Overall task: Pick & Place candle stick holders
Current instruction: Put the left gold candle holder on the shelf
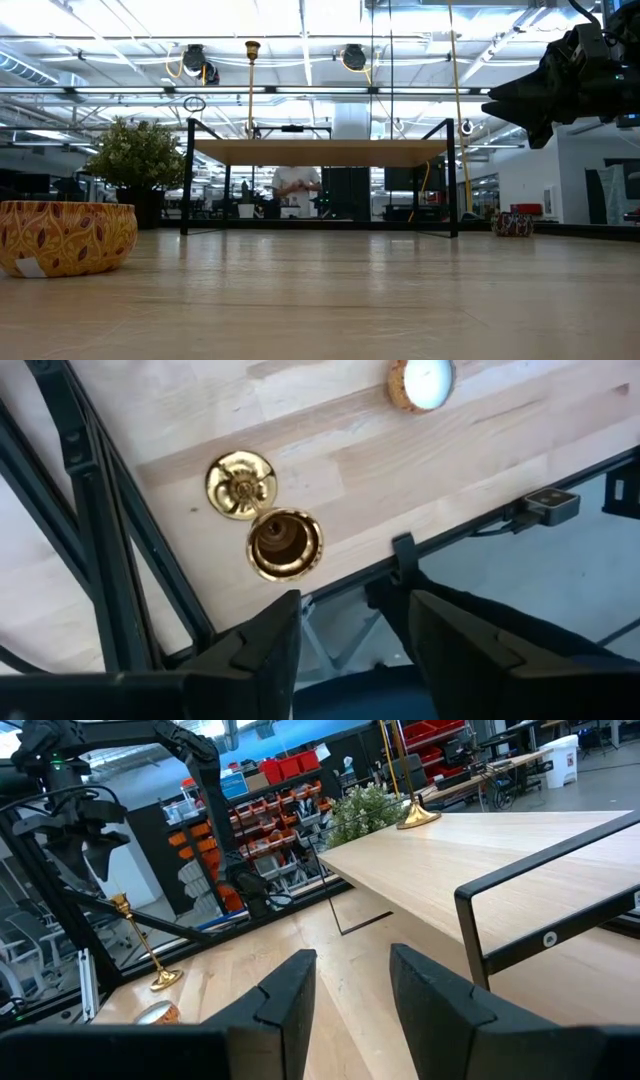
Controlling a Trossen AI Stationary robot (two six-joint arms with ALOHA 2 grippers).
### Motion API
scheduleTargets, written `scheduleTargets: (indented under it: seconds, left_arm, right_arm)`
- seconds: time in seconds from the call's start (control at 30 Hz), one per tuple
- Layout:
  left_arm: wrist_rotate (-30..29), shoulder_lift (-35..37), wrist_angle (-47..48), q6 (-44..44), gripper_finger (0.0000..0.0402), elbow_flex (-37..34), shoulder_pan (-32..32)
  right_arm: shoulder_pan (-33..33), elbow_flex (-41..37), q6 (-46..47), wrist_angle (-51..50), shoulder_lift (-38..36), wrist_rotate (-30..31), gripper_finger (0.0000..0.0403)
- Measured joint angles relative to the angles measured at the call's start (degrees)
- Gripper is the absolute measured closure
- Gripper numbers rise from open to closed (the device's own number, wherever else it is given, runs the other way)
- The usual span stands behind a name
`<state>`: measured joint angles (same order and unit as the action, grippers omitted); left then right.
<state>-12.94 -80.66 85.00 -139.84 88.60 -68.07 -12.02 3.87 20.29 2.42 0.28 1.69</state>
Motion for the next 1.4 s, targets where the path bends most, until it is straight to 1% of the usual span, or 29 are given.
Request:
scheduleTargets:
  seconds: [0.1, 0.4, 0.57, 0.77, 1.13, 1.4]
  left_arm:
    - [-0.01, 0.0, -0.93, 0.04, 0.019, 0.0, 0.0]
    - [0.86, 0.02, -1.3, -0.9, 0.0088, 0.0, 0.0]
    - [0.85, 0.02, -1.43, -0.26, 0.0055, 0.0, 0.0]
    - [0.87, 0.02, -1.56, 0.01, 0.0039, 0.0, 0.0]
    - [0.89, -2.22, -1.04, 0.07, 0.0043, -0.04, 0.98]
    - [1.07, -4.62, -0.58, -0.16, 0.0041, -0.04, 1.34]
  right_arm:
    - [-0.01, 0.01, 0.0, 0.0, 0.01, 0.0, 0.0277]
    - [-0.01, -0.01, 0.0, 0.02, -0.01, 0.0, 0.0277]
    - [-0.01, -0.02, 0.0, 0.02, 0.02, 0.02, 0.0277]
    - [-0.01, -0.01, 0.0, 0.02, 0.0, 0.01, 0.0277]
    - [0.01, 0.0, -0.12, 0.07, 0.0, 0.28, 0.0277]
    - [0.01, 0.0, -0.12, 1.4, 0.02, 4.47, 0.0277]
